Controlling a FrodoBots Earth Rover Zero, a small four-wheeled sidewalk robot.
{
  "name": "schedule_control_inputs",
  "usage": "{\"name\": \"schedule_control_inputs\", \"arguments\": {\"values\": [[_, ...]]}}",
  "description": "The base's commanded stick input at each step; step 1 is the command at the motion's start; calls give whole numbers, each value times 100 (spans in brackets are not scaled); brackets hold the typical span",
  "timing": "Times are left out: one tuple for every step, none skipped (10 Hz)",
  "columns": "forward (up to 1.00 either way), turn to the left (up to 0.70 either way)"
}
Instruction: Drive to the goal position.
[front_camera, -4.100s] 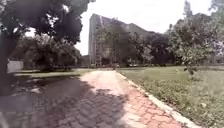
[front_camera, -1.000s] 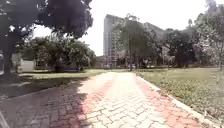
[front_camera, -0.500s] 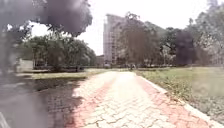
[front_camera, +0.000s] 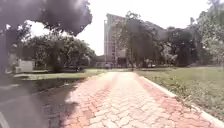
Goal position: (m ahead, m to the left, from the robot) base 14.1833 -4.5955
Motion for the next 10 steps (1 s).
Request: {"name": "schedule_control_inputs", "arguments": {"values": [[70,0],[70,0],[70,0],[70,0],[70,0],[70,-7],[70,-24],[70,-29],[70,-11],[70,0]]}}
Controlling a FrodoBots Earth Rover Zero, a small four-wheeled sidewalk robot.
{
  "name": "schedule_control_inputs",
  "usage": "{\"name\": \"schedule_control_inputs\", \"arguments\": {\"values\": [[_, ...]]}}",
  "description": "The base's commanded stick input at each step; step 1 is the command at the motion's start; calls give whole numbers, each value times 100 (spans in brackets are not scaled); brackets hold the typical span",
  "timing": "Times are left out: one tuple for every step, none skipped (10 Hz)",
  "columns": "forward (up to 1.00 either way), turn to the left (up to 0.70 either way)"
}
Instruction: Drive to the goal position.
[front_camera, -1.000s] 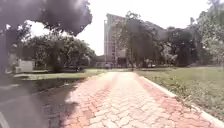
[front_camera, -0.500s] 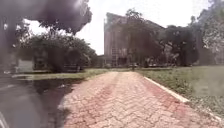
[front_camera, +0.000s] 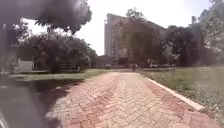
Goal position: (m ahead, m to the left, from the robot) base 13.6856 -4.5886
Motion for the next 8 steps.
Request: {"name": "schedule_control_inputs", "arguments": {"values": [[70,0],[70,0],[70,0],[70,0],[70,0],[70,0],[70,0],[70,-11]]}}
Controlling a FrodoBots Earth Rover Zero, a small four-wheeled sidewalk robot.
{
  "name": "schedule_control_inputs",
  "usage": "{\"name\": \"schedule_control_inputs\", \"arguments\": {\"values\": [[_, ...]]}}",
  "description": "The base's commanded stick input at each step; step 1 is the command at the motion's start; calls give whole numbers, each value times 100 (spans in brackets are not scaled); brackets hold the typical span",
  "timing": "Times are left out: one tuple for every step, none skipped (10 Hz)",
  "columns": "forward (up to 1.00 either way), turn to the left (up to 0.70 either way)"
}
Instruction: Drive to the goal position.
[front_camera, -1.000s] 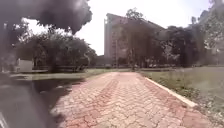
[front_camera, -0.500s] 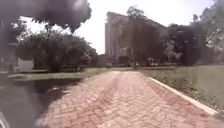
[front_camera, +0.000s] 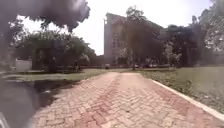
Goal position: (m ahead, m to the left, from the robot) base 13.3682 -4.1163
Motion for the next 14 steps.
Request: {"name": "schedule_control_inputs", "arguments": {"values": [[70,-30],[70,-35],[70,-35],[70,0],[70,0],[70,0],[70,0],[70,0],[70,0],[70,0],[70,0],[70,-35],[70,-35],[70,-20]]}}
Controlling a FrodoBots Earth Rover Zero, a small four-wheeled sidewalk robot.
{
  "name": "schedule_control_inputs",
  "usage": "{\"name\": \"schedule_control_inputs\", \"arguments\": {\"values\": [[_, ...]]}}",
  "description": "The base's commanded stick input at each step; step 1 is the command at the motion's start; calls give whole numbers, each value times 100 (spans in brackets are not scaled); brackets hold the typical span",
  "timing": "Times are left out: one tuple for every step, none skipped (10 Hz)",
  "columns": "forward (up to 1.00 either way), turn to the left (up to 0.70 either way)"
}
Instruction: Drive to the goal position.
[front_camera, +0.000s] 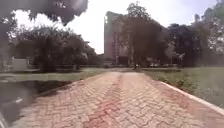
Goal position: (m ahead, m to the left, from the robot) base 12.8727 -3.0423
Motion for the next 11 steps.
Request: {"name": "schedule_control_inputs", "arguments": {"values": [[70,-2],[70,0],[70,0],[70,0],[70,0],[70,0],[70,0],[70,0],[70,-4],[70,-22],[70,-31]]}}
